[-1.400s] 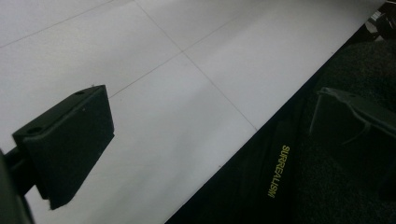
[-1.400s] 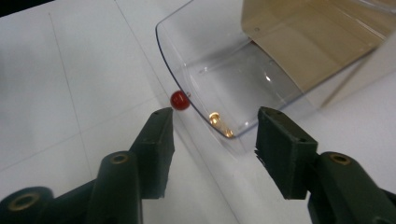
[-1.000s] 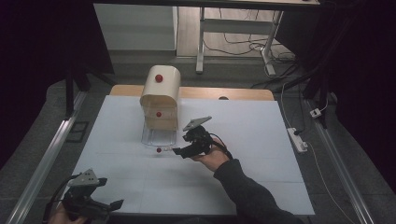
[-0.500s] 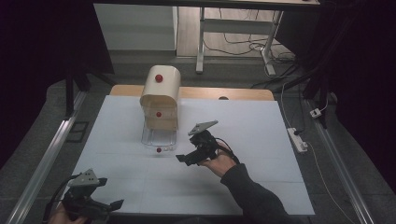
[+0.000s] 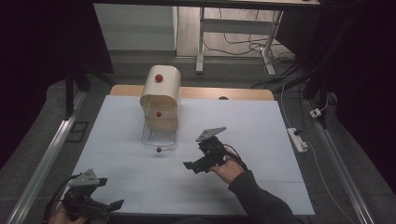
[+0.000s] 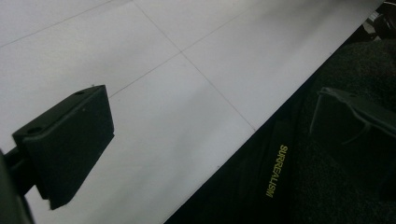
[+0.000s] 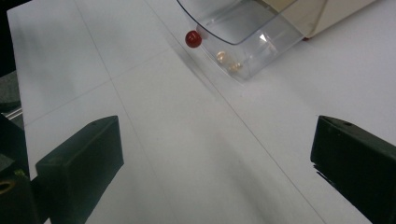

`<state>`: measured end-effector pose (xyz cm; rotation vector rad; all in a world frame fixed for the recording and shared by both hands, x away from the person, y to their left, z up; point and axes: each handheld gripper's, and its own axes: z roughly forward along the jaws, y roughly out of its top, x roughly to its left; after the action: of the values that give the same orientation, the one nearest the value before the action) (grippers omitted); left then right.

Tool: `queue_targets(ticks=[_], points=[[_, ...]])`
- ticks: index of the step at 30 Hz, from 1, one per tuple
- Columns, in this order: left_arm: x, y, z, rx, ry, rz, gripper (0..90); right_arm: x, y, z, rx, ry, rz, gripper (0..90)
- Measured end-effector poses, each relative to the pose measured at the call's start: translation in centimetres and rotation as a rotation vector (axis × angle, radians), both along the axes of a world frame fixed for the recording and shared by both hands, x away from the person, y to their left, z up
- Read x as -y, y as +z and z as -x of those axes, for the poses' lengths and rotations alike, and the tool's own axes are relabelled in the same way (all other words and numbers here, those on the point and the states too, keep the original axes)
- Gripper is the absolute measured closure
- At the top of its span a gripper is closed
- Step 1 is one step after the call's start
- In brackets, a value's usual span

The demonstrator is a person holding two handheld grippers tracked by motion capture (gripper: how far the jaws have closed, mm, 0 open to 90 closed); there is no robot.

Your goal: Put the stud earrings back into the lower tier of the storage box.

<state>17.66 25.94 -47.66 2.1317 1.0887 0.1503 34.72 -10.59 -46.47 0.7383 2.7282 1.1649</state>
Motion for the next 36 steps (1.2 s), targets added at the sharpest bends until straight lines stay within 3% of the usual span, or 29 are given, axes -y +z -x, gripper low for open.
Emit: queue_targets(ticks=[3, 13, 16, 29, 36], points=[[0.0, 0.0, 0.0, 0.0, -0.001, -0.001, 0.0, 0.7, 0.1, 0.2, 0.015, -0.012, -0.001, 2.8], [0.1, 0.0, 0.0, 0.001, -0.004, -0.003, 0.0, 3.4, 0.1, 1.0, -0.003, -0.046, -0.012, 1.6], [0.1, 0.0, 0.0, 0.001, -0.004, -0.003, 0.0, 4.1, 0.2, 1.4, 0.019, -0.057, 0.001, 1.5], [0.1, 0.0, 0.0, -0.001, -0.006, -0.002, 0.0, 8.2, 0.4, 3.3, 0.039, -0.127, -0.01, 0.0], [0.1, 0.0, 0.0, 0.001, -0.013, -0.01, 0.0, 9.8, 0.3, 4.5, 0.062, -0.149, 0.013, 0.0]])
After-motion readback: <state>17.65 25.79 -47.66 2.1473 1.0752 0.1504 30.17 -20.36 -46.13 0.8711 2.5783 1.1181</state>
